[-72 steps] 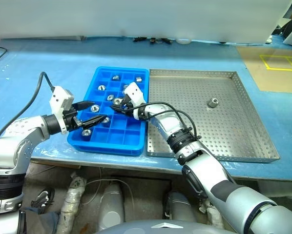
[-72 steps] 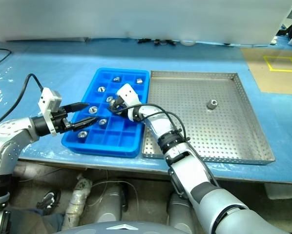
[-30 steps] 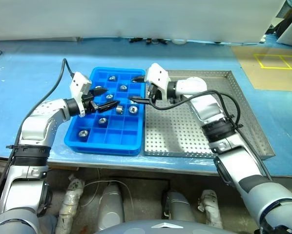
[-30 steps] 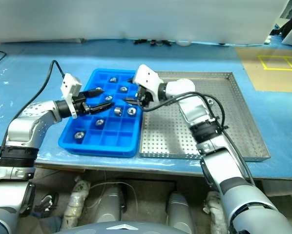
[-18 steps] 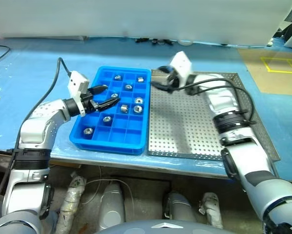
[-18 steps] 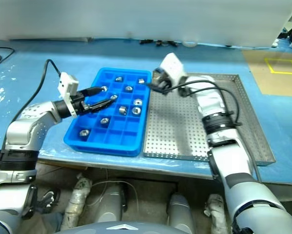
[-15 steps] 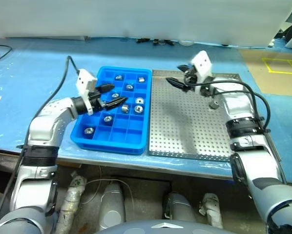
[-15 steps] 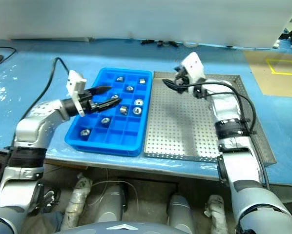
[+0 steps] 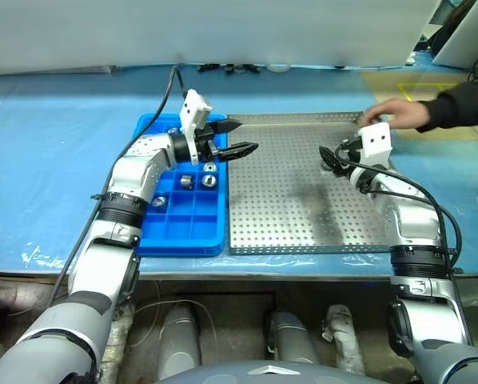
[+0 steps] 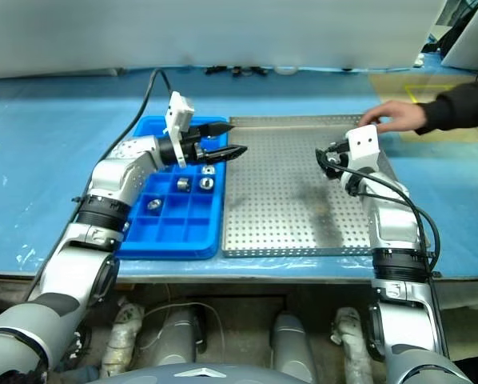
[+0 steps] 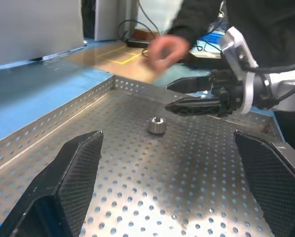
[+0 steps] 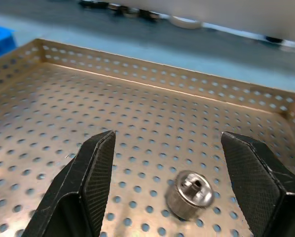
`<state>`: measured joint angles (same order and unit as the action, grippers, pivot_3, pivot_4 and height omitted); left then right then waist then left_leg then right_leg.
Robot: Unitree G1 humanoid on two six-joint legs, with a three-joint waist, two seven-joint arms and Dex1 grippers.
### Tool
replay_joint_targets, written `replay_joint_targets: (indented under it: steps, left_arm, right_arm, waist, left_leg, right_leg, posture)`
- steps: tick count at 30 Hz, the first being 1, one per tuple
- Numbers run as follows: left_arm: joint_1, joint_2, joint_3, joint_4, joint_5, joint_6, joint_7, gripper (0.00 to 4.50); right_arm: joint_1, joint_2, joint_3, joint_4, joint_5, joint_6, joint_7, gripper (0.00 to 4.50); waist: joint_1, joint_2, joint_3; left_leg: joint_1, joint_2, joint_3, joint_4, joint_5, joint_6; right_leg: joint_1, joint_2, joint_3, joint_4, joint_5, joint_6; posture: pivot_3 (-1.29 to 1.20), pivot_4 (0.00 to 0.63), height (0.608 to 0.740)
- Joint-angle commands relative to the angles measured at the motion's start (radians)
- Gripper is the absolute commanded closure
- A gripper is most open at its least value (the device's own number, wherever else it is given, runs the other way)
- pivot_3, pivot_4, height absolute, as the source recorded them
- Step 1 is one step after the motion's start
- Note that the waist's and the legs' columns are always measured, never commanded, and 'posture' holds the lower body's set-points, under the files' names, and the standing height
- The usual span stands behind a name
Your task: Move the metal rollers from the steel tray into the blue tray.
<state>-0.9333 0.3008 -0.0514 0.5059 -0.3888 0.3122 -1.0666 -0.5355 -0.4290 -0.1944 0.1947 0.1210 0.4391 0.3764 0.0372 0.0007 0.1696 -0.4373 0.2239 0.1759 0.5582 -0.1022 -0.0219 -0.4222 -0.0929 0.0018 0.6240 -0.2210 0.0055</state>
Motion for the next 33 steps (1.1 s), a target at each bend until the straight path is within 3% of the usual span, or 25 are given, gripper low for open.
replay_joint_targets:
  steps: [1,7,21,33]
  left_arm:
    - [-0.051,-0.003,0.011,0.021,0.005,-0.034,-0.035,0.0]
    - [-0.071,0.01,0.021,0.061,0.026,-0.052,-0.051,0.0]
    - [-0.047,0.04,0.033,0.042,0.036,-0.045,-0.058,0.0]
    - [-0.031,0.131,0.086,0.045,0.024,-0.023,-0.034,0.0]
  right_arm:
    - [0.016,0.011,-0.045,-0.019,0.024,-0.017,-0.045,0.91]
    - [0.063,0.025,-0.056,0.015,0.031,-0.032,-0.086,0.91]
    - [0.016,0.082,-0.025,-0.007,0.08,-0.026,-0.091,0.91]
    - [0.051,0.125,0.123,-0.188,0.134,0.081,0.062,0.91]
  waist:
    - [0.001,0.0,0.0]
    - [0.001,0.0,0.0]
    - [0.002,0.0,0.0]
    - [0.008,0.001,0.0]
  left_leg:
    - [0.0,0.0,0.0,0.0,-0.001,0.001]
    - [-0.001,0.0,0.001,0.002,-0.003,0.005]
    - [0.0,0.0,0.002,0.002,-0.003,0.005]
    - [-0.001,0.001,0.002,0.001,-0.003,0.005]
  right_leg:
    - [0.0,0.0,0.0,0.0,0.0,0.0]
    - [0.001,-0.001,0.0,-0.001,0.0,0.0]
    - [0.001,-0.001,0.0,-0.001,0.0,0.0]
    - [0.0,-0.001,0.0,-0.002,0.0,0.0]
  posture:
    - [-0.29,0.15,0.74]
    - [-0.28,0.15,0.74]
    - [-0.26,0.15,0.74]
    - [-0.22,0.15,0.74]
